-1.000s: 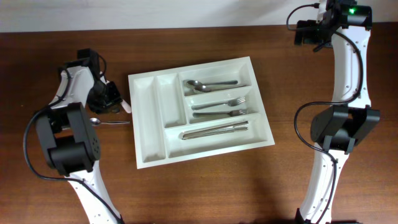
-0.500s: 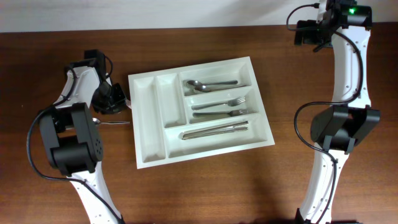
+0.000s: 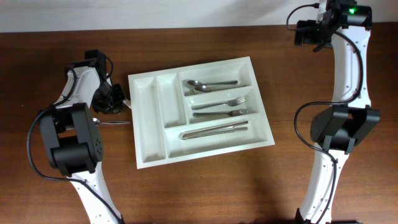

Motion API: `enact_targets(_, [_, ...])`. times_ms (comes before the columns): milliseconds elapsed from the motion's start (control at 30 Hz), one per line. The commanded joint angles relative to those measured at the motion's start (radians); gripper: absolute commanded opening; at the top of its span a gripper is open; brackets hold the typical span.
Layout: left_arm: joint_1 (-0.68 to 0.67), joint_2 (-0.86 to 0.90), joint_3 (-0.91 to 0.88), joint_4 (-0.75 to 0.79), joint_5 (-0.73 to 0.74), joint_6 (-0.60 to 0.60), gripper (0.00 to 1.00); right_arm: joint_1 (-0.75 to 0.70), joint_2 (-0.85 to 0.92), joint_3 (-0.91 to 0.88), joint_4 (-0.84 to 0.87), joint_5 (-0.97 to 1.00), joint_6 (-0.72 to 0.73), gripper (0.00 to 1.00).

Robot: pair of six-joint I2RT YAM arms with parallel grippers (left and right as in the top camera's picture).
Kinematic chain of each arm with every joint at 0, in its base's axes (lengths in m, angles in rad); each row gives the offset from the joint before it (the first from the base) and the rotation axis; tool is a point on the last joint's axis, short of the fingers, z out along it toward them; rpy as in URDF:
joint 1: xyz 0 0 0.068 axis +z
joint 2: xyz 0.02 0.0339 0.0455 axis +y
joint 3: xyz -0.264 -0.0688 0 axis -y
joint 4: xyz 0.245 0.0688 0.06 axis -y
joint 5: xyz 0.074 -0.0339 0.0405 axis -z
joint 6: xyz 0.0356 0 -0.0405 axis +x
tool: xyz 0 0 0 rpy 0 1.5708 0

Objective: Pack container
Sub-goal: 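Carry the fork into the tray's left compartment and release it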

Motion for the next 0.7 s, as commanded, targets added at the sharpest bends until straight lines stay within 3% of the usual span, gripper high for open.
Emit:
enact_targets(0, [-0.003,0.024,-0.035,0.002,-0.02,0.005,0.02,0.002,-0.006,0.014,0.002,0.016,0.008,0.99])
enact_targets(300, [0.01,0.024,0.016,-0.007,-0.045,0.005,0.02,0.002,-0.006,0.014,0.002,0.016,0.008,0.99])
enact_targets(667, [0.027,0.024,0.254,-0.146,-0.045,0.034,0.02,0.002,-0.006,0.014,0.002,0.016,0.008,0.99])
